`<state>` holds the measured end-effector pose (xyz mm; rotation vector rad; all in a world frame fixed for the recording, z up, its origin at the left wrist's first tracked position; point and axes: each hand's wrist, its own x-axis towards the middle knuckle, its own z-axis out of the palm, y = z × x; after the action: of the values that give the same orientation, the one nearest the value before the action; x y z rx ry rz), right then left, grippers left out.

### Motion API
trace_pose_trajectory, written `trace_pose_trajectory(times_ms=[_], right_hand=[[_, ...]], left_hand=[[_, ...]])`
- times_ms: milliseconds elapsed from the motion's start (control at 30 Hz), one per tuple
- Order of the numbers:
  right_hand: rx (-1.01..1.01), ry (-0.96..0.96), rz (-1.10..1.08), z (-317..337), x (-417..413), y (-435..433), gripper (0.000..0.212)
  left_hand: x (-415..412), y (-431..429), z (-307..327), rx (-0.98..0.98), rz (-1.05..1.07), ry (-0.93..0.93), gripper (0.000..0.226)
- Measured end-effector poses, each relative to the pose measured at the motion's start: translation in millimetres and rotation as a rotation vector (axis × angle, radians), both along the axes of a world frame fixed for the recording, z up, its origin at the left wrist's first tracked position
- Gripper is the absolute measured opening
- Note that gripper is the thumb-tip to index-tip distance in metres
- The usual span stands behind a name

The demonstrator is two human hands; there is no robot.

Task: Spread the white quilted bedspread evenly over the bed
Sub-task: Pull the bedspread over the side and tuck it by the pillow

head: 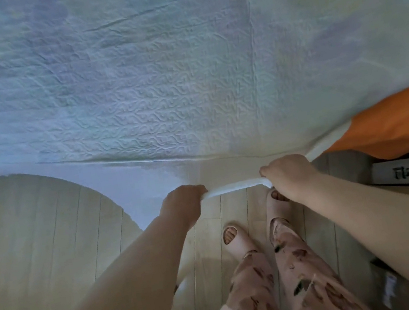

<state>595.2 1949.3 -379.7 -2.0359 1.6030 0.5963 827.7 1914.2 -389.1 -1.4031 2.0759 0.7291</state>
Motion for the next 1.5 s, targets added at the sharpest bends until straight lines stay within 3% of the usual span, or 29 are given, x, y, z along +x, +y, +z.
trace_pose_trajectory(times_ms=[100,200,300,533,833,1067,1500], right_hand=[[0.065,0.035,0.010,-11.7,-0.1,1.1,0.027],[0.170,0.051,-0.006,-23.1,2.5,1.4,0.031],[0.199,0.039,-0.044,-26.9,3.3,2.4,0.025],[0.006,0.056,-0.073,-10.0,-0.1,-4.8,0.029],[-0.005,0.118,-0.270,38.0,-52.4,0.3,0.035],[-0.042,0.146,-0.438,55.9,-136.4,3.3,0.022],[-0.090,0.087,-0.813,31.1,-362.5,-42.6,0.035]], left_hand=[[-5.9,0.1,-10.7,0.141,-0.078,-0.081,0.050],[-9.9,0.6,-18.9,0.280,-0.020,-0.111,0.064],[-15.3,-3.7,-17.7,0.233,0.043,-0.054,0.064],[-31.5,-17.9,0.3,0.145,0.110,0.068,0.044],[-86.6,-47.2,41.0,0.067,0.010,0.113,0.032],[-180.6,-74.0,61.2,0.019,-0.168,0.161,0.028],[-449.6,-124.9,35.1,0.019,-0.341,0.178,0.026]])
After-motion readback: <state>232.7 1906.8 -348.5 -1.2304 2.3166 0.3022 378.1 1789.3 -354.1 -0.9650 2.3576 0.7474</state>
